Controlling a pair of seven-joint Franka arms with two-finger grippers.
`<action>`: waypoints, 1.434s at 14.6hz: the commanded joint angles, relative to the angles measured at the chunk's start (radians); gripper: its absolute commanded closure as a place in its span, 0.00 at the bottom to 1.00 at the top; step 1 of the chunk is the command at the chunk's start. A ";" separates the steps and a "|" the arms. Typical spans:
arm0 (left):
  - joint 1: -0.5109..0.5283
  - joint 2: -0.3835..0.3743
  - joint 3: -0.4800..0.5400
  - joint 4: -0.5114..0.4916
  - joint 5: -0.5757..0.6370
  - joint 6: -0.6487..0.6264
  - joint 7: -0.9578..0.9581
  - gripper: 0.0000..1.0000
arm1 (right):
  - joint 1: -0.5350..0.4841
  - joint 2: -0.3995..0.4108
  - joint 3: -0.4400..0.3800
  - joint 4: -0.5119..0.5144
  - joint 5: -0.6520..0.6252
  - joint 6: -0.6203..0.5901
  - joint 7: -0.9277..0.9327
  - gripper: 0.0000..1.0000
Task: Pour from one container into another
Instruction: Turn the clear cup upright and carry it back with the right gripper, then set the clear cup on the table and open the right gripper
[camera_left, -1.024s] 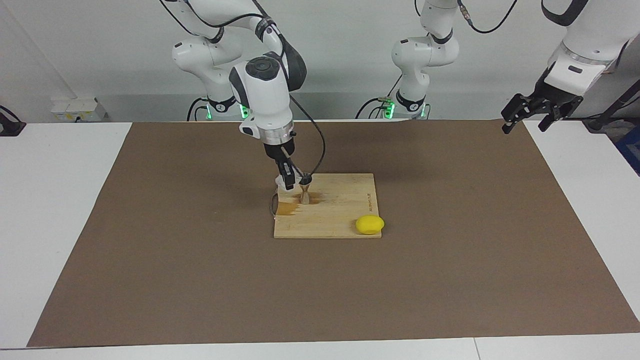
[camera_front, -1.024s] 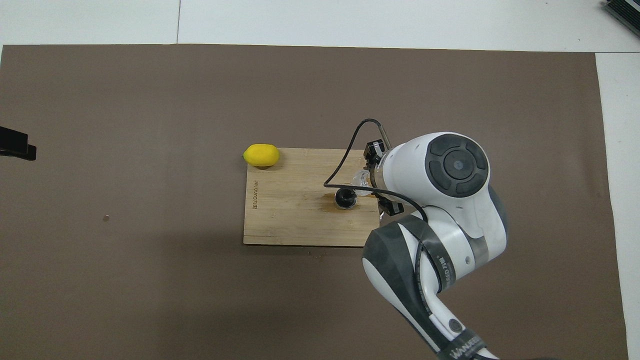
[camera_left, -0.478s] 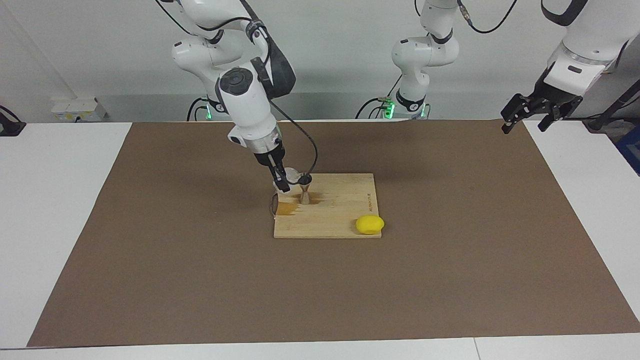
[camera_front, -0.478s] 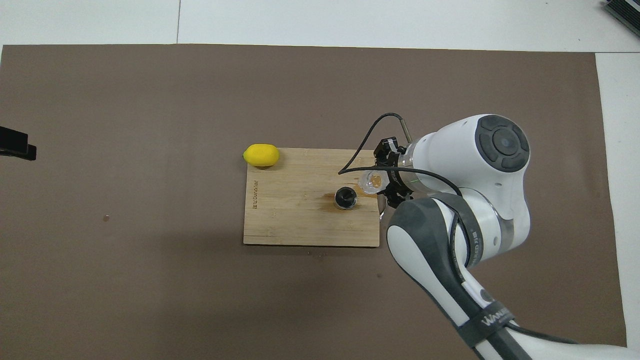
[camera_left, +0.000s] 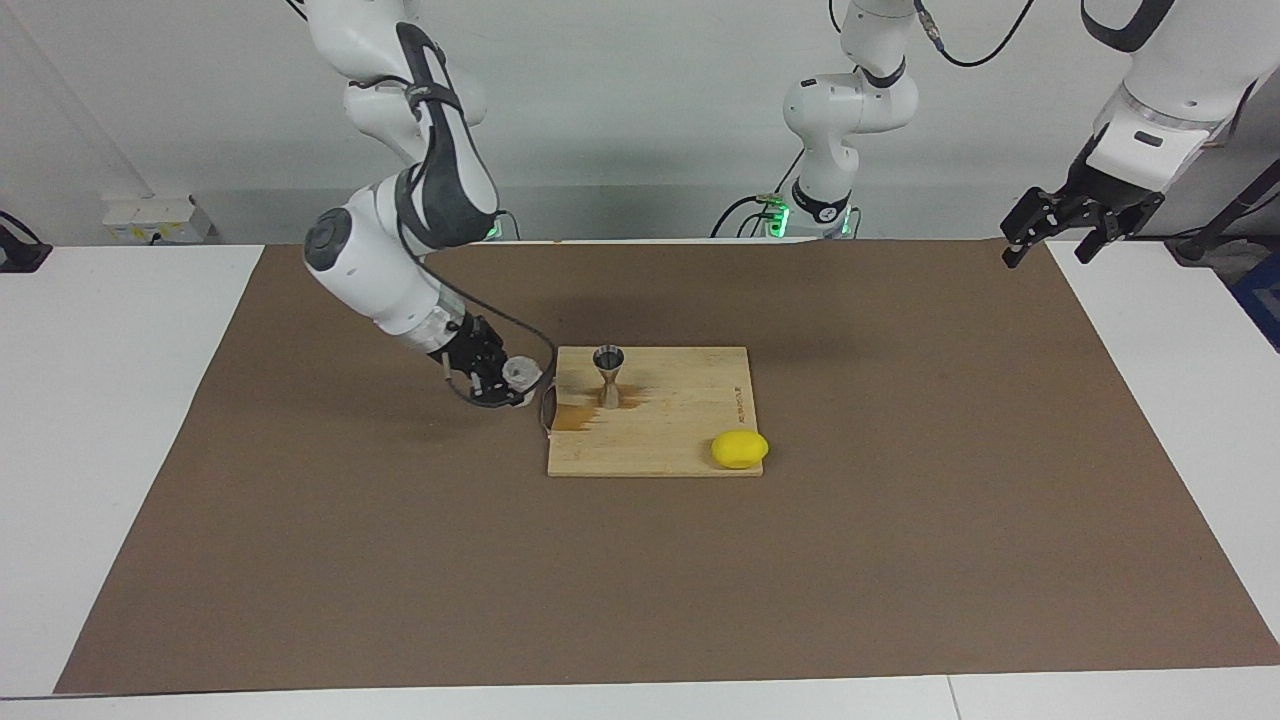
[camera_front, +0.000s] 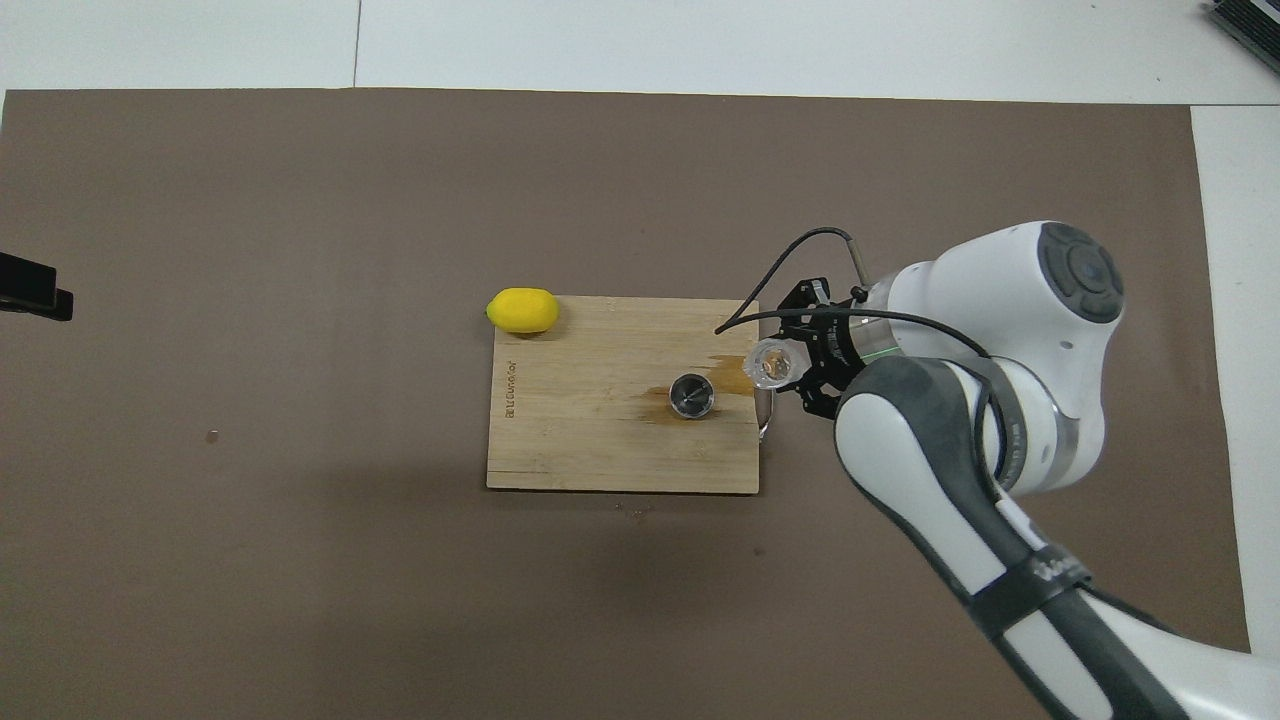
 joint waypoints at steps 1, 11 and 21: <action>-0.015 -0.002 0.006 0.007 0.015 -0.003 -0.016 0.00 | -0.094 0.038 0.013 0.000 0.092 -0.012 -0.076 1.00; -0.015 -0.002 0.006 0.005 0.015 -0.003 -0.019 0.00 | -0.317 0.121 0.013 0.024 0.120 -0.090 -0.256 1.00; -0.015 -0.002 0.006 0.005 0.015 -0.003 -0.019 0.00 | -0.446 0.161 0.007 0.013 0.120 -0.124 -0.391 0.70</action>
